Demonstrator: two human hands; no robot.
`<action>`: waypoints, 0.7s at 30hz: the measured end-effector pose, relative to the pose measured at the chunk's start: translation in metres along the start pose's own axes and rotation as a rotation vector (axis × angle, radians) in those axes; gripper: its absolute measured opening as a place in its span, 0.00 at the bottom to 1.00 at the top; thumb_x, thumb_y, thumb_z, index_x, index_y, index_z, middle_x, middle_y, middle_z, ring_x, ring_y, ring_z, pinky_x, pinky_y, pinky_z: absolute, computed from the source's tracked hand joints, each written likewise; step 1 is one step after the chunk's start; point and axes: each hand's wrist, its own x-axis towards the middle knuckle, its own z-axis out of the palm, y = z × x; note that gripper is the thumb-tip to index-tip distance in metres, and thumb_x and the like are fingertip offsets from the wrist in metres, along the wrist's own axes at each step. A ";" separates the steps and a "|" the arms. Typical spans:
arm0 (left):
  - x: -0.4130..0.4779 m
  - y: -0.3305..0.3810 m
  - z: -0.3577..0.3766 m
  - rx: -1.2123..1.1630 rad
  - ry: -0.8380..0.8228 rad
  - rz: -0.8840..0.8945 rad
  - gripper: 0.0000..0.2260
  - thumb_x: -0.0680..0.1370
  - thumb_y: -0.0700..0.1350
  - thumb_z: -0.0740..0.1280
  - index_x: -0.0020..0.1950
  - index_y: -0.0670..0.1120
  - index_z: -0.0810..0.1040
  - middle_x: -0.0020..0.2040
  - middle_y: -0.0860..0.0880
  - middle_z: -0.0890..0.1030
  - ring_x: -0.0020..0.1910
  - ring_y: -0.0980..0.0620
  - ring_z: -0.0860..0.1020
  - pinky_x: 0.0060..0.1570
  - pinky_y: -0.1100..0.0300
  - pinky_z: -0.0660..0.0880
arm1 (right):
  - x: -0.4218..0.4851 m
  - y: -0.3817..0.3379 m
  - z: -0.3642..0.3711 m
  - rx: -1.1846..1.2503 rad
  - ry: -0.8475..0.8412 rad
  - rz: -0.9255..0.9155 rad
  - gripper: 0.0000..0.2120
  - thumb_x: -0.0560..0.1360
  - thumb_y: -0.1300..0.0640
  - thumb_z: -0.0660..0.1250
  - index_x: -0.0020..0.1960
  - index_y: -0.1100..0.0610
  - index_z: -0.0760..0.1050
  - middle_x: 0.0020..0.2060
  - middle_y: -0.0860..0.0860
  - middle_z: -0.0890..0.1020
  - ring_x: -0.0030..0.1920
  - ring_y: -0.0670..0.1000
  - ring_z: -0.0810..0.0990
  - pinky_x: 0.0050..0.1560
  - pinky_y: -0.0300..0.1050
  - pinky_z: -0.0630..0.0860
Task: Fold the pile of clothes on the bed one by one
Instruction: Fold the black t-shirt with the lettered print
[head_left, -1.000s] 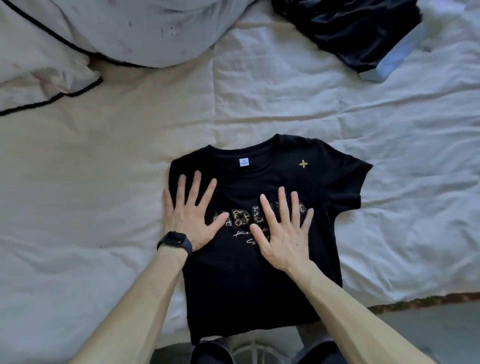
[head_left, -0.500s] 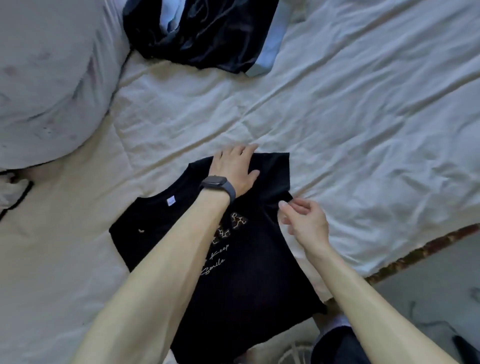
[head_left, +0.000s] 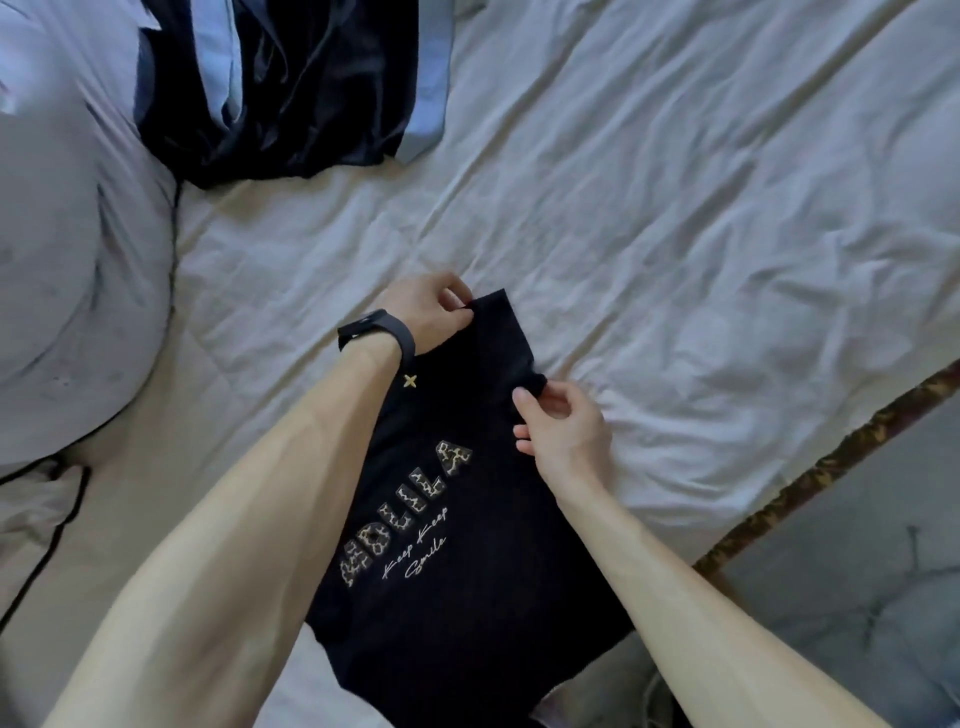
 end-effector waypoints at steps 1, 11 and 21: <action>0.000 0.004 0.001 -0.009 -0.026 -0.001 0.08 0.76 0.47 0.71 0.54 0.54 0.79 0.47 0.57 0.79 0.47 0.55 0.79 0.39 0.67 0.71 | -0.002 0.000 0.000 0.006 -0.012 0.001 0.07 0.75 0.51 0.75 0.49 0.46 0.77 0.41 0.45 0.85 0.37 0.47 0.86 0.41 0.48 0.85; -0.024 0.013 -0.011 0.024 0.099 0.149 0.08 0.77 0.42 0.68 0.49 0.55 0.80 0.52 0.52 0.75 0.53 0.52 0.75 0.51 0.63 0.68 | -0.005 0.019 0.007 -0.180 0.083 -0.162 0.07 0.76 0.56 0.73 0.44 0.46 0.77 0.45 0.49 0.82 0.41 0.43 0.82 0.48 0.39 0.81; -0.164 -0.131 0.024 0.317 0.192 0.237 0.21 0.71 0.31 0.68 0.47 0.57 0.86 0.63 0.49 0.77 0.57 0.46 0.79 0.52 0.48 0.79 | -0.052 0.101 -0.004 -0.799 0.010 -0.773 0.18 0.76 0.66 0.69 0.65 0.56 0.80 0.57 0.51 0.80 0.57 0.53 0.77 0.58 0.51 0.76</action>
